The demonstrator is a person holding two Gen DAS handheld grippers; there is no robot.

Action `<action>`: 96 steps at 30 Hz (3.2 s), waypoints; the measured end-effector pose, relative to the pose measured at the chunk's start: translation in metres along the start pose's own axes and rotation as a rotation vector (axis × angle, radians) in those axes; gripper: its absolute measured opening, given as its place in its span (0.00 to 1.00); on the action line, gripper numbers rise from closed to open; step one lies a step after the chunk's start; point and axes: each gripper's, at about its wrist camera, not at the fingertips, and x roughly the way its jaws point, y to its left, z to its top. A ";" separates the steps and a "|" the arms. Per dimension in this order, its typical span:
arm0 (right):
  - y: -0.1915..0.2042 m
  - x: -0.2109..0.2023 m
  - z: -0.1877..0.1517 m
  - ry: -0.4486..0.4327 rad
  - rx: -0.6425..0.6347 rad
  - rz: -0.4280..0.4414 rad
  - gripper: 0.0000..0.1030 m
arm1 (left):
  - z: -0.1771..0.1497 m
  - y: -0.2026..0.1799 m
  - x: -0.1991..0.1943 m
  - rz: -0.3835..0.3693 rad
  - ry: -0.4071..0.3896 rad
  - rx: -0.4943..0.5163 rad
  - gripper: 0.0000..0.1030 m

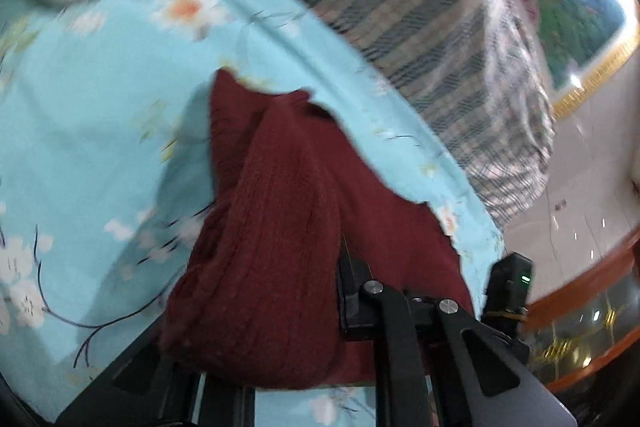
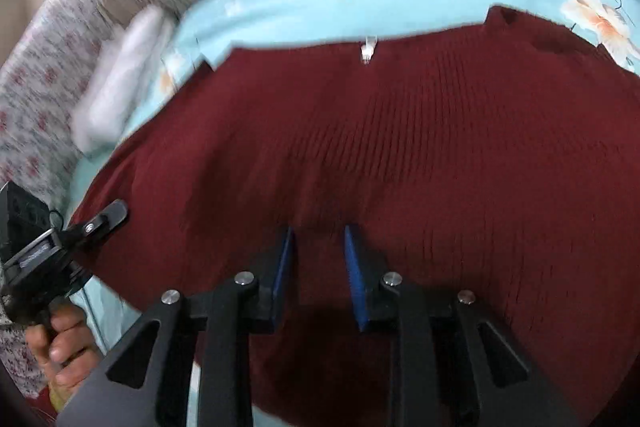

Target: Fold large clothes

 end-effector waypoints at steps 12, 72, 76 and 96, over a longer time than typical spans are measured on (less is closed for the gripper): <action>-0.109 -0.072 -0.005 -0.160 0.547 0.590 0.64 | -0.034 -0.182 0.050 -0.127 0.086 0.461 0.13; -0.195 -0.163 -0.003 -0.223 0.401 0.135 0.63 | -0.061 -0.152 0.096 -0.104 0.358 0.374 0.83; -0.197 -0.146 0.000 -0.168 0.403 0.138 0.65 | -0.041 -0.133 0.130 -0.150 0.445 0.243 0.83; -0.199 -0.100 0.008 0.007 0.374 0.210 0.40 | -0.056 -0.141 0.210 -0.214 0.545 0.264 0.62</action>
